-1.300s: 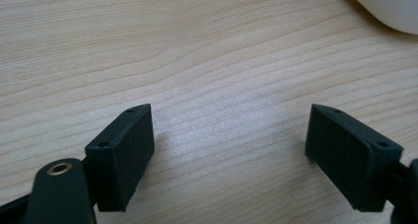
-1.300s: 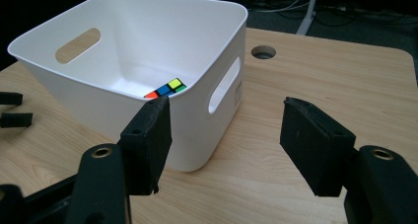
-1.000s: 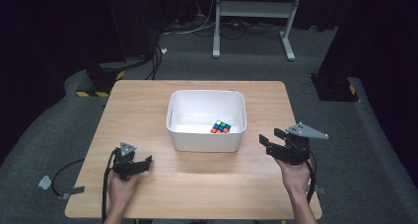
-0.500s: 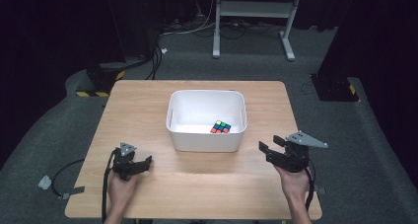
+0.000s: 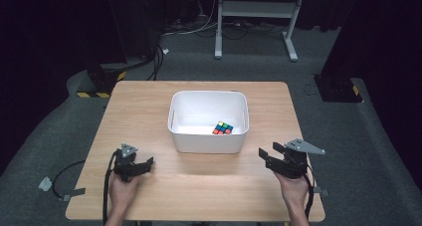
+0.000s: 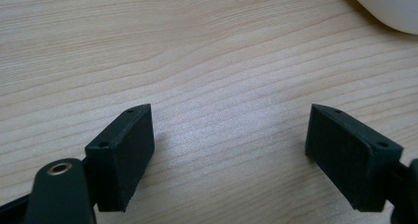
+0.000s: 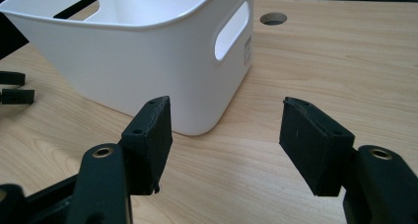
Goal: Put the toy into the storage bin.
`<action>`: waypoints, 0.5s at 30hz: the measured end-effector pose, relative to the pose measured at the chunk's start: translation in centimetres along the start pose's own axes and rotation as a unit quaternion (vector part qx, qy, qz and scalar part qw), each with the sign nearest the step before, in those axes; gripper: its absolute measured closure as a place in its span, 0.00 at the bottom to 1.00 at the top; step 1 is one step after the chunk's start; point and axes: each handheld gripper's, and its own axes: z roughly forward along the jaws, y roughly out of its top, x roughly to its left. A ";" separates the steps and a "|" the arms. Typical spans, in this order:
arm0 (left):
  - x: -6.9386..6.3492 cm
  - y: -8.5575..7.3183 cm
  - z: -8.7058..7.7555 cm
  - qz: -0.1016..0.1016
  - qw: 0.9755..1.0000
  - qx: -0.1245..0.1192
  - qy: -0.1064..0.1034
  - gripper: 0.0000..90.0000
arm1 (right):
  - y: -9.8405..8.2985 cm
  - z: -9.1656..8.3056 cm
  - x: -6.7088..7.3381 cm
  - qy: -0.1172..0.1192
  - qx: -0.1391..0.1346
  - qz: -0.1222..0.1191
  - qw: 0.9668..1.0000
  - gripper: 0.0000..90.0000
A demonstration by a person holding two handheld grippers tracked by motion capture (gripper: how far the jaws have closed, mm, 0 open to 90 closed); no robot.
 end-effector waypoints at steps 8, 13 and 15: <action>0.0 0.0 0.0 0.000 1.000 0.000 0.000 0.21 | -1.1 0.1 -0.4 0.004 -0.002 0.008 1.000 0.41; 0.0 0.0 0.0 0.000 1.000 0.000 0.000 0.21 | -1.8 0.3 -0.6 -0.001 0.003 0.011 1.000 0.41; 0.0 0.0 0.0 0.000 1.000 0.000 0.000 0.21 | -2.0 0.4 -0.6 -0.004 0.005 0.009 1.000 0.41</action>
